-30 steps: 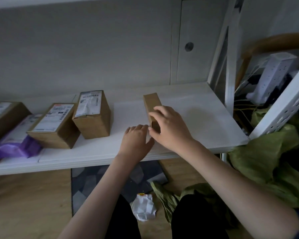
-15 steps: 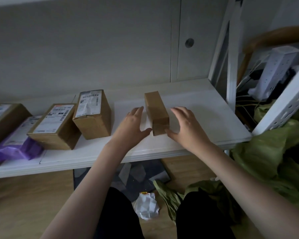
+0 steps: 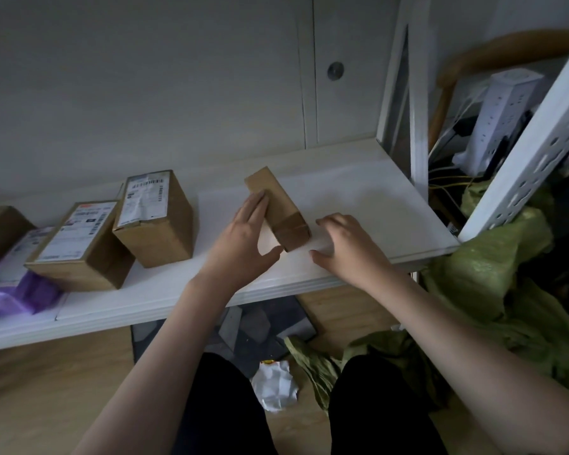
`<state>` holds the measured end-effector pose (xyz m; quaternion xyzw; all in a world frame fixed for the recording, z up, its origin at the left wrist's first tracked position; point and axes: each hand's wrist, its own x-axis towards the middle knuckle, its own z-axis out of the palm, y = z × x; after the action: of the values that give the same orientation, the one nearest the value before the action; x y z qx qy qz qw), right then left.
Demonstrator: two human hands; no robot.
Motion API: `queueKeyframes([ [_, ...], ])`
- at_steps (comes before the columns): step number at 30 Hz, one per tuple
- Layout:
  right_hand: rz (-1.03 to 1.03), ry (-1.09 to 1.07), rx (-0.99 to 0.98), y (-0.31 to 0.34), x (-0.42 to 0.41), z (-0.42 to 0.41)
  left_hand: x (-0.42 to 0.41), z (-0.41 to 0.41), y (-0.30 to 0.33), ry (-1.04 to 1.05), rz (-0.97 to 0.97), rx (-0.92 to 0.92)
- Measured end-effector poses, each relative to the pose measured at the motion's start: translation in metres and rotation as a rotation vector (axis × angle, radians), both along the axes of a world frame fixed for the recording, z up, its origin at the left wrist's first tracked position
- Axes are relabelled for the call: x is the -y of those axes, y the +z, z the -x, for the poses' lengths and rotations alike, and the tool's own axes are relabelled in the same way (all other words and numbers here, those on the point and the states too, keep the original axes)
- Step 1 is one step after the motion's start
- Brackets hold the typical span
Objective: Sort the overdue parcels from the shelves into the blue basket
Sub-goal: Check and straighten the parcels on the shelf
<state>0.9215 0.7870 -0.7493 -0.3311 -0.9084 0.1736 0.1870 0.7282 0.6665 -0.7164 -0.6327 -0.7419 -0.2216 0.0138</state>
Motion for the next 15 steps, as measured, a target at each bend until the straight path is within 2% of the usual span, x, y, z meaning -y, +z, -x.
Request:
queueKeyframes([
  [5,0.014,0.061,-0.025,0.002,0.006,0.015,0.024,0.008,-0.018,0.078,-0.053,0.157],
  [10,-0.016,0.093,-0.047,-0.001,0.018,0.033,0.039,0.016,-0.036,0.060,0.007,0.210],
  [15,-0.006,0.118,-0.045,-0.012,0.027,0.040,0.041,0.020,-0.038,0.072,-0.044,0.273],
])
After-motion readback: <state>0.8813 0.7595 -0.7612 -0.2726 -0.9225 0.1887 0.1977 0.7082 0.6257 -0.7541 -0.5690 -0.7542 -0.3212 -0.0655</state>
